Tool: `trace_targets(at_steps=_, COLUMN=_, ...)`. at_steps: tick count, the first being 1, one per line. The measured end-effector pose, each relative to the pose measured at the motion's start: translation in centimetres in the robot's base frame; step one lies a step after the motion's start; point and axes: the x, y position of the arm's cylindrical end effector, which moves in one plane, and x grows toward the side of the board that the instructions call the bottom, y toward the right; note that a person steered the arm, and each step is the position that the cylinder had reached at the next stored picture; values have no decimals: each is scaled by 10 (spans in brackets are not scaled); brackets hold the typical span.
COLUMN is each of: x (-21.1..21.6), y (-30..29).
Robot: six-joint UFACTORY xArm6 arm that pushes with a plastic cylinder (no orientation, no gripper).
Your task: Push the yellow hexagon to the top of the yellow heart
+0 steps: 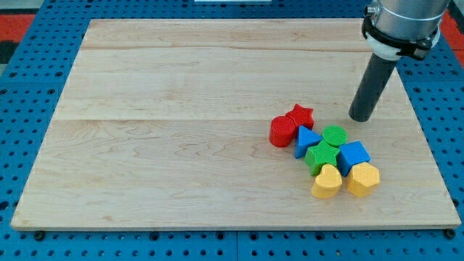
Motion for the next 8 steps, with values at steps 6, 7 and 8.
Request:
trace_targets(at_steps=6, x=129, y=-24)
trace_targets(at_steps=7, x=137, y=-37)
trace_targets(at_steps=8, x=136, y=-68)
